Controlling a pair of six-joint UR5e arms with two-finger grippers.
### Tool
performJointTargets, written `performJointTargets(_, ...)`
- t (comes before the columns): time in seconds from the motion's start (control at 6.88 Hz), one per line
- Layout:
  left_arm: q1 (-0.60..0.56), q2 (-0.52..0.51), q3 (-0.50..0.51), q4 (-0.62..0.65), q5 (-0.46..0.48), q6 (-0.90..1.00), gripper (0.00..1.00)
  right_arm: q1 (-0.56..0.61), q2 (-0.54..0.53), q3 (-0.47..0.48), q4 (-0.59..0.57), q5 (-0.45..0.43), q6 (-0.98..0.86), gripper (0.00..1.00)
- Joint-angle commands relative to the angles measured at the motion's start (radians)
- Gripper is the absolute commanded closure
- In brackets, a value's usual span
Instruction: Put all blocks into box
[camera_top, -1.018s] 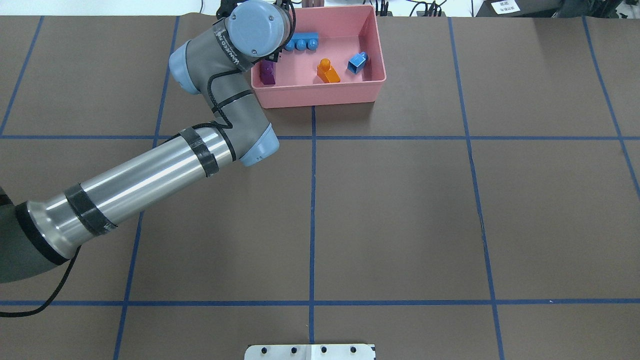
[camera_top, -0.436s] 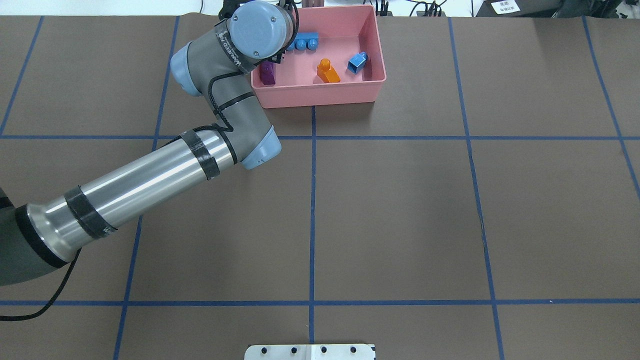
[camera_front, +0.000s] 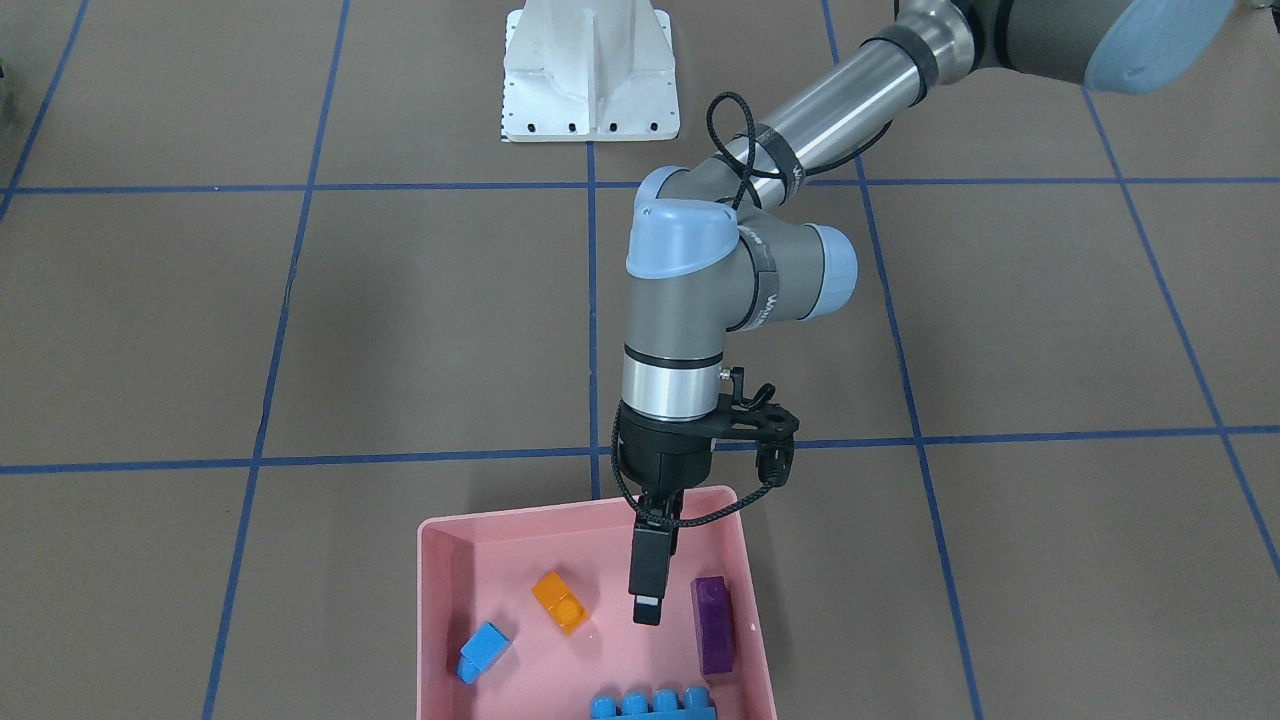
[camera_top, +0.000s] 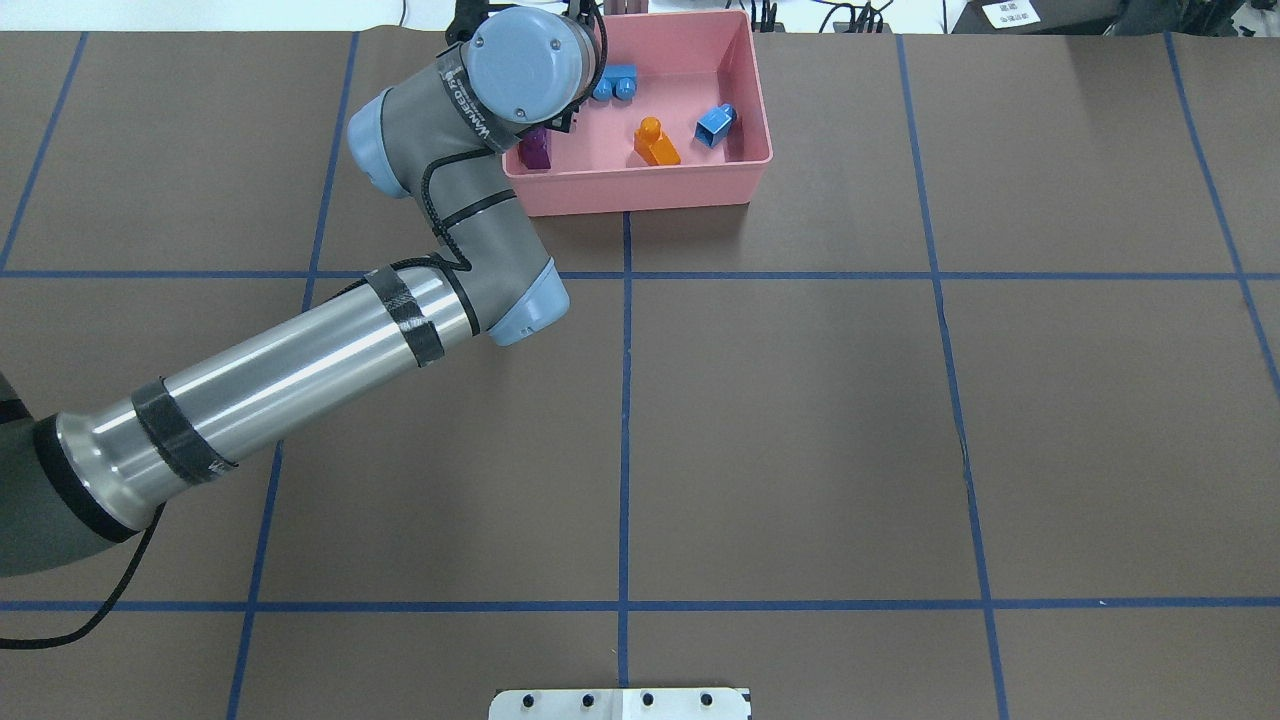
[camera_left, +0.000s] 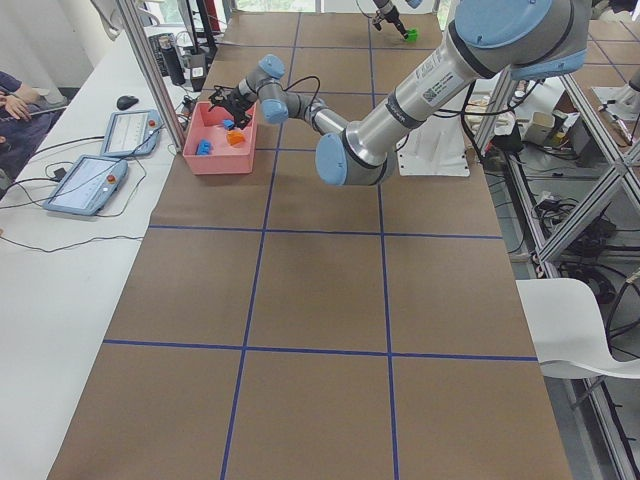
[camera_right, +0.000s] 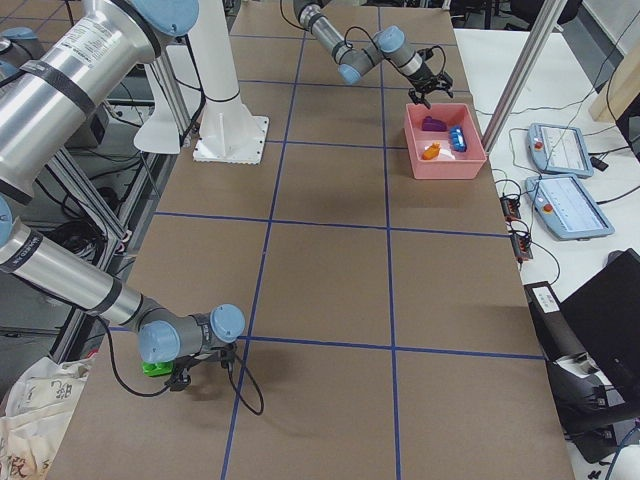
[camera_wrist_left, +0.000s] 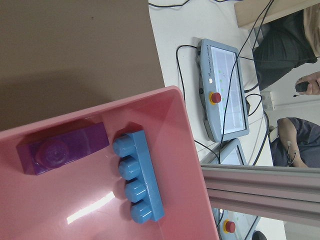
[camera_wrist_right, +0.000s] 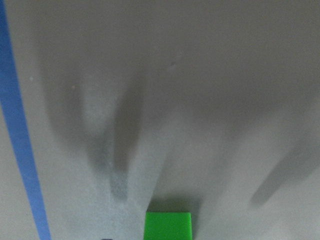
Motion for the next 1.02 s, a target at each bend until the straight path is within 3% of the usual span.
performJointTargets(0.0, 0.000, 0.002, -0.008, 0.005, 0.000, 0.000, 0.00, -0.031, 0.000, 0.000, 0.005, 0.000, 0.012, 0.10)
performJointTargets(0.29, 0.002, 0.003, -0.025, 0.011, 0.000, 0.000, 0.00, -0.049, -0.005, 0.000, 0.007, 0.000, 0.016, 0.10)
performJointTargets(0.44, 0.002, 0.006, -0.046, 0.017, 0.002, 0.000, 0.00, -0.057, -0.011, -0.002, 0.007, 0.000, 0.016, 0.16)
performJointTargets(0.58, 0.004, 0.011, -0.066, 0.040, 0.002, 0.000, 0.00, -0.060, -0.014, -0.002, 0.007, 0.000, 0.022, 0.46)
performJointTargets(0.73, 0.004, 0.012, -0.086, 0.055, 0.002, 0.000, 0.00, -0.090, -0.014, 0.000, 0.028, -0.002, 0.062, 0.99)
performJointTargets(0.87, 0.004, 0.014, -0.089, 0.057, 0.002, 0.000, 0.00, -0.121, -0.014, 0.000, 0.042, -0.011, 0.072, 1.00)
